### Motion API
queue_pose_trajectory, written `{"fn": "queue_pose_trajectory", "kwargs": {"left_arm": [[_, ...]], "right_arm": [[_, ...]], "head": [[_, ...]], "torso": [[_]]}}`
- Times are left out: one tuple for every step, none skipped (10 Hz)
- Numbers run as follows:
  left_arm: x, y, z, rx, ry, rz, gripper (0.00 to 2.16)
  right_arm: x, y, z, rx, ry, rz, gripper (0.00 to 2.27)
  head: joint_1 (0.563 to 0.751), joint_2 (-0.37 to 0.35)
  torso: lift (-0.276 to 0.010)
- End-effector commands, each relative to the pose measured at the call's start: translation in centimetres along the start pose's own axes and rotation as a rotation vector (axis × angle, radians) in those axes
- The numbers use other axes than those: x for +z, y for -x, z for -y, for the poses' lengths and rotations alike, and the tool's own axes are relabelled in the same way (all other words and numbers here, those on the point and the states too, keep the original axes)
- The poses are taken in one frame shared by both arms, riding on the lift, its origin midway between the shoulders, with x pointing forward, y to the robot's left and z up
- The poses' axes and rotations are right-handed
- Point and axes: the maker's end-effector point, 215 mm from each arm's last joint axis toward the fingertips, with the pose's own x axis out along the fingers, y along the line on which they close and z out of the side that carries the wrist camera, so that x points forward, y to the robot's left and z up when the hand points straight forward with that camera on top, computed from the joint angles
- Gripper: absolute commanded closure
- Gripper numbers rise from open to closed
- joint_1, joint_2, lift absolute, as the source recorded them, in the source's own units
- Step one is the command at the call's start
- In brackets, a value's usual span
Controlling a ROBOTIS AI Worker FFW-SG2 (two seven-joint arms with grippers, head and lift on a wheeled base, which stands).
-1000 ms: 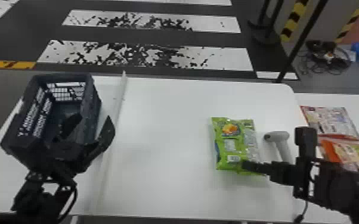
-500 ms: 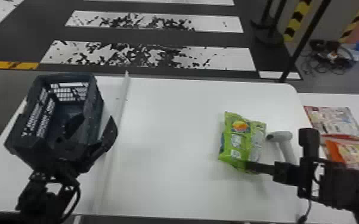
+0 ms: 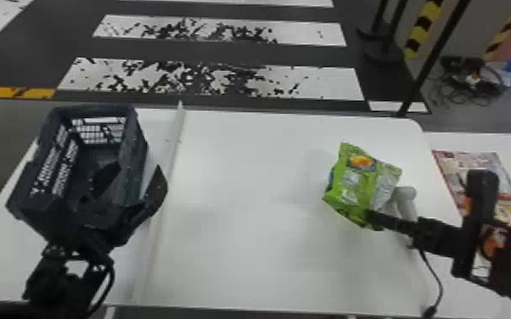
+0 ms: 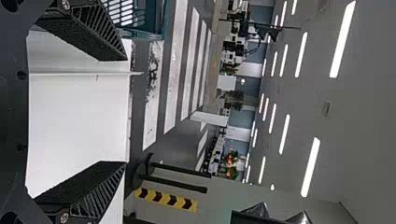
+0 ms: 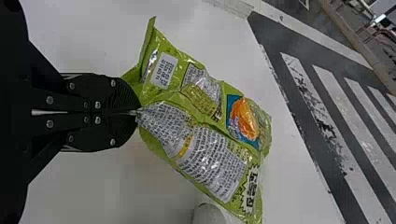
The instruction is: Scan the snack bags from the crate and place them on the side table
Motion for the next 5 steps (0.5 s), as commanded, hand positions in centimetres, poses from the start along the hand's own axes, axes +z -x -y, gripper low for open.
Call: {"fn": "queue_pose_trajectory", "kwargs": {"left_arm": [[0.1,0.0,0.0,0.000,0.000,0.001,0.08],[0.2,0.0,0.1,-0.001,0.000,0.003,0.08],[0.2,0.0,0.1,-0.003,-0.001,0.004,0.08],[0.3,0.1,0.0,-0.003,-0.003,0.003,0.08],[0.5,0.1,0.0,-0.001,-0.004,0.006,0.08]], "right_arm": [[2.9,2.3,-0.7,0.018,0.000,0.076,2.25],[4.8,3.9,-0.2,0.007,-0.001,0.124,2.25],[6.4,5.2,1.1,-0.022,-0.006,0.166,2.25],[8.1,6.7,2.8,-0.065,-0.013,0.220,2.25],[9.8,8.1,5.1,-0.112,-0.029,0.292,2.25]], "head": [[0.695,-0.034],[0.695,-0.044],[0.695,-0.052],[0.695,-0.076],[0.695,-0.105]], "torso": [[-0.050],[-0.050],[-0.050],[-0.050],[-0.050]]}}
